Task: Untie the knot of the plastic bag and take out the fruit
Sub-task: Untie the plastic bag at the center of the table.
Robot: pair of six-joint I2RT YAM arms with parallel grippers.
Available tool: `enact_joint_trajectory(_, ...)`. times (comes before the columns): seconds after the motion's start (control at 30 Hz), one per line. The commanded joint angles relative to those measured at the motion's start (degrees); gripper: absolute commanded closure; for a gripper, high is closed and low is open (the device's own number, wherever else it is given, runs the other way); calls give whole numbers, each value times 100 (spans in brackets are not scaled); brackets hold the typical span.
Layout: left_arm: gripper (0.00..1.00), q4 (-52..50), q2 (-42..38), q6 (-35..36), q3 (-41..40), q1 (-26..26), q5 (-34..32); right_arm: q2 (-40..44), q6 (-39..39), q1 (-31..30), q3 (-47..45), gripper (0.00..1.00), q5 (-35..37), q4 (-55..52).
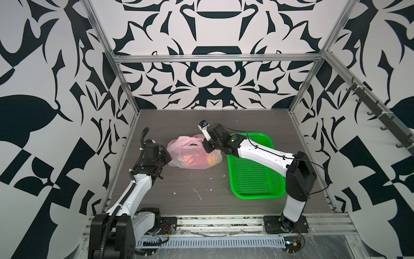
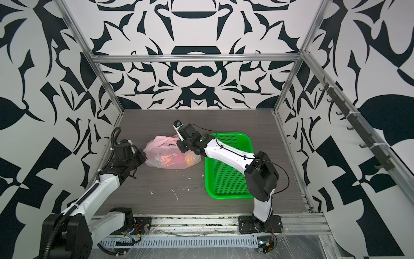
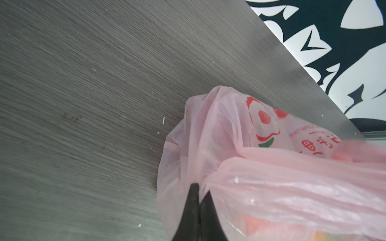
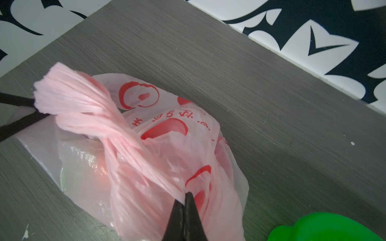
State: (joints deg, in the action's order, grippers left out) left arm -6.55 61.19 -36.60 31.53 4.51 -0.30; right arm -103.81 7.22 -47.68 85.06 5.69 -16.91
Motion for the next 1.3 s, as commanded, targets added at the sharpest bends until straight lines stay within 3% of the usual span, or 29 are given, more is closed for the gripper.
enact_joint_trajectory(0.0, 94, -455, -52, 127, 284, -13, 312, 186, 180, 93, -83, 100, -412, 225)
enact_joint_trajectory(0.13, 61, -970, -132, 384, 613, 48, 513, 192, 214, 160, -137, 100, -591, 308)
enact_joint_trajectory(0.27, 26, -1782, -72, 819, 1170, 498, -32, 220, 318, 209, -209, 100, -738, 432)
enact_joint_trajectory(0.4, 3, -2413, 215, 1085, 1692, 951, -476, 221, 354, 238, -243, 100, -815, 478)
enact_joint_trajectory(0.63, 0, -2971, 823, 1386, 2504, 2013, -1748, 316, 400, 240, -301, 100, -819, 513)
enact_joint_trajectory(0.73, 0, -3146, 1330, 1539, 2941, 2244, -2198, 344, 427, 236, -318, 100, -857, 534)
enact_joint_trajectory(1.03, 0, -2953, 2391, 1799, 3933, 2339, -3014, 458, 585, 236, -593, 100, -901, 711)
enact_joint_trajectory(1.27, 0, -2523, 2739, 2060, 4099, 2361, -3541, 449, 607, 239, -642, 100, -912, 776)
